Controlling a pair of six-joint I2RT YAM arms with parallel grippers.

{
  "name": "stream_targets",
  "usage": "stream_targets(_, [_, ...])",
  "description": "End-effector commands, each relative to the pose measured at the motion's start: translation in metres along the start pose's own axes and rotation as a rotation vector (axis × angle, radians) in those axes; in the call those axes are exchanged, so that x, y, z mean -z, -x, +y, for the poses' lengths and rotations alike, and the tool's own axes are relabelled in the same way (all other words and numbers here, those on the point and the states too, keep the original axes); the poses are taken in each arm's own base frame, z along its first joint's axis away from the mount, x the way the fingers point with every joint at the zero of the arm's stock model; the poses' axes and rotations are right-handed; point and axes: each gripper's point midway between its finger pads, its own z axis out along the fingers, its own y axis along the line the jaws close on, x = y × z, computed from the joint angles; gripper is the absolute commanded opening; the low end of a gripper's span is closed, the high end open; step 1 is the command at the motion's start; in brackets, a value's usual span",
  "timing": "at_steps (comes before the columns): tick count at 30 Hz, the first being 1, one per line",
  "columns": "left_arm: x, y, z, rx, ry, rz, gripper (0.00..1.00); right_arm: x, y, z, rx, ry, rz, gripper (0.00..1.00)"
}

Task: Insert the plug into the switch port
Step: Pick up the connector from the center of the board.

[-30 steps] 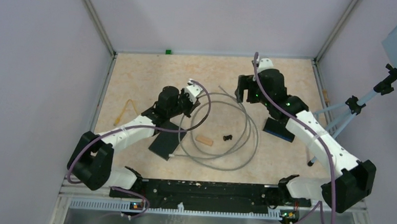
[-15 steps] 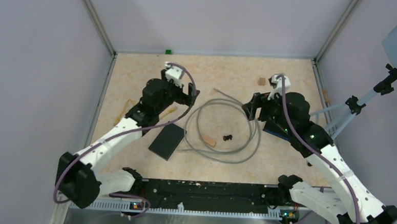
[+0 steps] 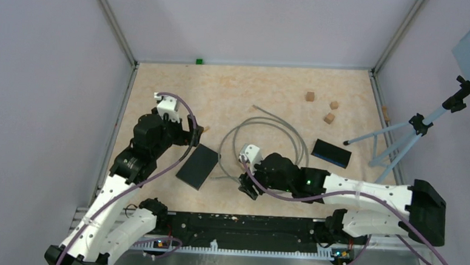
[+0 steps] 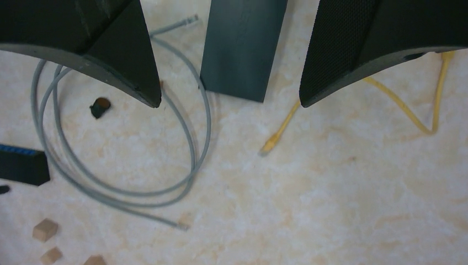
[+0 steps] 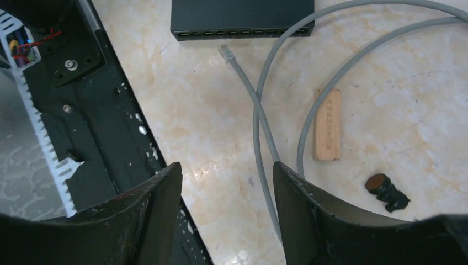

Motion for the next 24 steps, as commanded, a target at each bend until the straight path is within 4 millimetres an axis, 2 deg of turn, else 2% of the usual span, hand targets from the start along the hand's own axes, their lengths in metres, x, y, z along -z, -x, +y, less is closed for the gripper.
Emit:
stream_targets(1, [0.012, -0.034, 0.007, 0.019, 0.018, 0.066, 0.99, -0.028, 0.021, -0.010, 0.103, -0.069, -0.067, 0.56])
stream_targets(3, [0.016, -0.028, 0.009, 0.018, 0.028, 0.038, 0.99, -0.037, 0.010, -0.020, 0.107, -0.124, -0.008, 0.54])
stream_targets(6, [0.017, -0.026, 0.014, 0.015, 0.059, 0.021, 0.99, -0.050, 0.000, -0.007, 0.119, -0.043, 0.045, 0.61])
stream_targets(8, [0.016, -0.028, 0.013, 0.014, 0.052, 0.035, 0.99, -0.057, -0.009, -0.004, 0.120, -0.028, 0.073, 0.67])
stream_targets(12, [0.015, -0.029, 0.012, 0.012, 0.047, 0.041, 0.99, -0.069, -0.032, -0.024, 0.124, -0.130, 0.131, 0.74])
stream_targets(19, [0.015, -0.029, 0.013, 0.006, 0.051, 0.033, 0.99, -0.081, -0.067, -0.049, 0.119, -0.272, 0.252, 0.67])
stream_targets(24, [0.015, -0.029, 0.013, 0.004, 0.049, 0.033, 0.99, -0.078, -0.081, -0.079, 0.081, -0.413, 0.304, 0.43])
